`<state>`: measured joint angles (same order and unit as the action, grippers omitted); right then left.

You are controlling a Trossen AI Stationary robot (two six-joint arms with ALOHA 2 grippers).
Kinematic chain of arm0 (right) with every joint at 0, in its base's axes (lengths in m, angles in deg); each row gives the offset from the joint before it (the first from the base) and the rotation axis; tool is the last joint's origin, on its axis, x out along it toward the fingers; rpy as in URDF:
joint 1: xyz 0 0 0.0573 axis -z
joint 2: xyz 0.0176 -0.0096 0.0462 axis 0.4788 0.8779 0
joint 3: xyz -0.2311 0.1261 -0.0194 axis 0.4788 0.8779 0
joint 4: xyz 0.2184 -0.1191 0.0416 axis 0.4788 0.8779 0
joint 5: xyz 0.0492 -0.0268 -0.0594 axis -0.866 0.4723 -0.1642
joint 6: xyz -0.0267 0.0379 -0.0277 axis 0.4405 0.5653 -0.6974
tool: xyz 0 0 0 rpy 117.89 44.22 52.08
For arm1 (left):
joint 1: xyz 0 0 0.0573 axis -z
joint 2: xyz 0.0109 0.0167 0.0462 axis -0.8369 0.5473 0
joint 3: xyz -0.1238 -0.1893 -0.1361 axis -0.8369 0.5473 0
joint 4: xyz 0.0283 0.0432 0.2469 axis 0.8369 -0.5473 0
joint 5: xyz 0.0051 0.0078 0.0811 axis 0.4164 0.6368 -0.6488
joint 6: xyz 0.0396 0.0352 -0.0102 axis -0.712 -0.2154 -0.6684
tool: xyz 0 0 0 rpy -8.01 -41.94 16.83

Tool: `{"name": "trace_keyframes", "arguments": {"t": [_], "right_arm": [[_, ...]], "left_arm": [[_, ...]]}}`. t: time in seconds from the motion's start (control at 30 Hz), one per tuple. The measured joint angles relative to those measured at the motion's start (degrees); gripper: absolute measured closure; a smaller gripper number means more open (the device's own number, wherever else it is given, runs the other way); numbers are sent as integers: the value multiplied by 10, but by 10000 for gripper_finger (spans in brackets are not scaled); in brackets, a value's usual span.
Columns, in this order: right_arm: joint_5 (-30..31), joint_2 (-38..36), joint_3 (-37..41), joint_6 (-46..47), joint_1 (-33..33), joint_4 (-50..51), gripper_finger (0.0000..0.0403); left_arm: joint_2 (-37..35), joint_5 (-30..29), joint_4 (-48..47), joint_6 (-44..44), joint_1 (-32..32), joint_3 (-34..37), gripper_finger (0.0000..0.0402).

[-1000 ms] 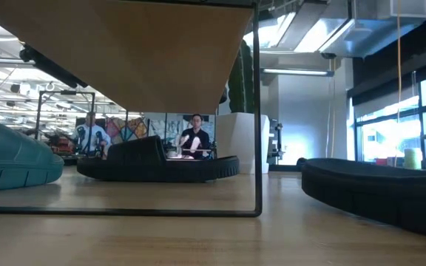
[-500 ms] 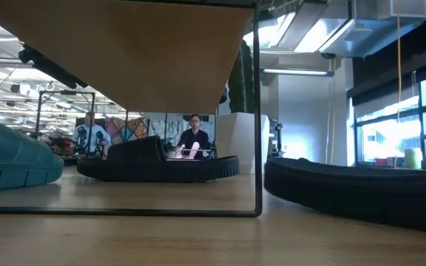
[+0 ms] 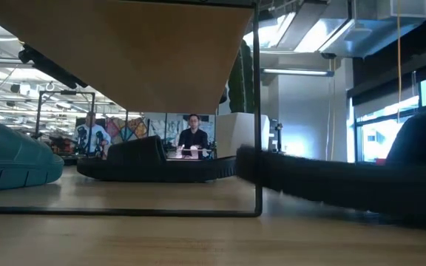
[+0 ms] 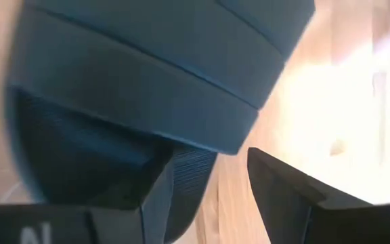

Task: Pick and place slides into the shelf
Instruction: Put the black slides under the shelf

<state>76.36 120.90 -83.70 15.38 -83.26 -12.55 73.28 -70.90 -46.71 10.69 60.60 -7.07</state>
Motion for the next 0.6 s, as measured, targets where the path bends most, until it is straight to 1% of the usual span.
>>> {"name": "trace_keyframes", "arguments": {"t": [0.1, 0.17, 0.4, 0.6], "right_arm": [[7, -2, 21, 44, -1, -5, 214], [5, -2, 23, 50, -2, -6, 214], [26, 0, 3, 26, -8, 1, 214], [31, 0, 1, 18, -8, 1, 214]], "left_arm": [[0, 0, 0, 1, 0, 0, 177], [0, 0, 0, 1, 0, 0, 177], [0, 0, 0, 1, 0, 0, 177], [0, 0, 0, 1, 0, 0, 177]]}}
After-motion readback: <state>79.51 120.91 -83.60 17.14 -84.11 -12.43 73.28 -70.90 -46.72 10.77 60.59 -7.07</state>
